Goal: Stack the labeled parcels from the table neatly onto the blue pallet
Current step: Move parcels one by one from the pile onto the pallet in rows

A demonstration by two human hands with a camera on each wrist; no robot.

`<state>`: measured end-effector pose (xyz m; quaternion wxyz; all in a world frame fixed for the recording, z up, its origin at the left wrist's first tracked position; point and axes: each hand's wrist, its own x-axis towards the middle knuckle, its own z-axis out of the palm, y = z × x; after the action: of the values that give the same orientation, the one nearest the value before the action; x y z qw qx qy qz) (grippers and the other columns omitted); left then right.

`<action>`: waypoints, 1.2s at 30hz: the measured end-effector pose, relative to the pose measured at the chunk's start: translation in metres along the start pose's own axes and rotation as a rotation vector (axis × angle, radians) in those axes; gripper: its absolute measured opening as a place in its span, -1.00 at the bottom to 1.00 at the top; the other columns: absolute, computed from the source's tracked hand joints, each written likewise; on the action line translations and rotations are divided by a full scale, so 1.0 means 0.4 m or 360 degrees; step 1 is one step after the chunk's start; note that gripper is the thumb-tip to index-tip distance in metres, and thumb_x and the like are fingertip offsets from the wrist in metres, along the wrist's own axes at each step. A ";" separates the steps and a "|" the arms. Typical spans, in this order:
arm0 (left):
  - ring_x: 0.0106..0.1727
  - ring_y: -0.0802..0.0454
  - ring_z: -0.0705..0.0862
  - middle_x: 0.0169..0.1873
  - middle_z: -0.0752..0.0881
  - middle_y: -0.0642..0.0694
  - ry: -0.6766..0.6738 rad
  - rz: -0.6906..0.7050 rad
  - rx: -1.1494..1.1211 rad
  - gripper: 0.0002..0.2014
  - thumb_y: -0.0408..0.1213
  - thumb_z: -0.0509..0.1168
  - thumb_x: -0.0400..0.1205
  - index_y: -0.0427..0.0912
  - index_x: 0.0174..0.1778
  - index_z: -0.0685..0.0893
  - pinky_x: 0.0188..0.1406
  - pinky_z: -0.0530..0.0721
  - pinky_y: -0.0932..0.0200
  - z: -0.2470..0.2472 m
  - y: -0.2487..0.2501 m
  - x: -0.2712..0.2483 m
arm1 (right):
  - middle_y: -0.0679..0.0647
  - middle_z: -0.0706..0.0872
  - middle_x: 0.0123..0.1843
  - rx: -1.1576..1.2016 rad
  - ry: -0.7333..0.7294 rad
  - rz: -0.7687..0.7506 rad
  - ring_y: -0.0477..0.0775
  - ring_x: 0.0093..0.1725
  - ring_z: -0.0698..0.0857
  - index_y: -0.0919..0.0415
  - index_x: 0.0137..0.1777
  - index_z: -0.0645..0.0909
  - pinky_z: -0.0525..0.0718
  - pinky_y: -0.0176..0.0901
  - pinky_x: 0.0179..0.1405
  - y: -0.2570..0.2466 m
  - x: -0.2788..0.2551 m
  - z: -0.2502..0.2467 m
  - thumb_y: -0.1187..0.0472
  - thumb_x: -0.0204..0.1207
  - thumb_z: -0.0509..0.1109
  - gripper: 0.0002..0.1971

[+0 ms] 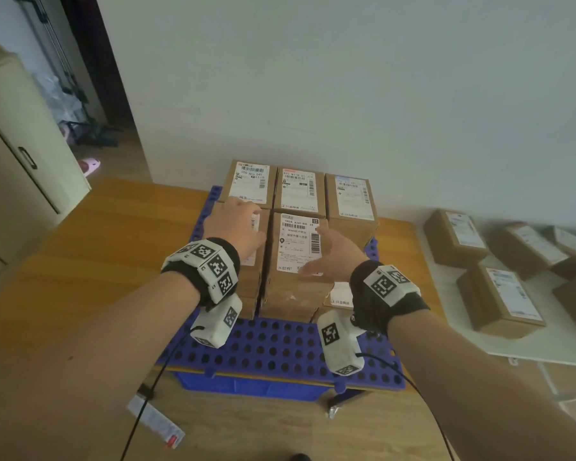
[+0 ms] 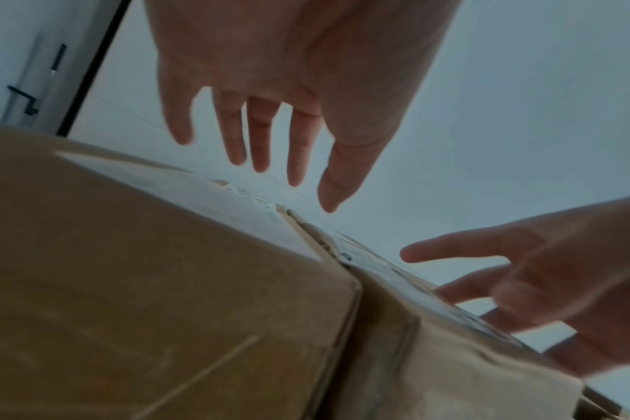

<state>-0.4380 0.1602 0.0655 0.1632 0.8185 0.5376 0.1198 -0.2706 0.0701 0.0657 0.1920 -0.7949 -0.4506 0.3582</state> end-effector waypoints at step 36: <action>0.60 -0.18 0.21 0.60 0.20 -0.17 -0.0273 -0.0083 0.0047 -0.14 0.27 0.32 0.46 -0.03 0.60 0.20 0.49 0.34 -0.28 -0.028 -0.054 0.014 | 0.12 0.49 0.48 -0.0319 0.0158 0.0017 0.19 0.40 0.54 0.02 0.61 0.22 0.58 0.02 0.32 -0.047 0.019 -0.004 0.05 0.32 0.58 -0.12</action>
<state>-0.4580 0.1749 0.0672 0.1998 0.8139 0.5443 0.0370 -0.2778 0.0862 0.0757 0.1316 -0.8292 -0.4699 0.2725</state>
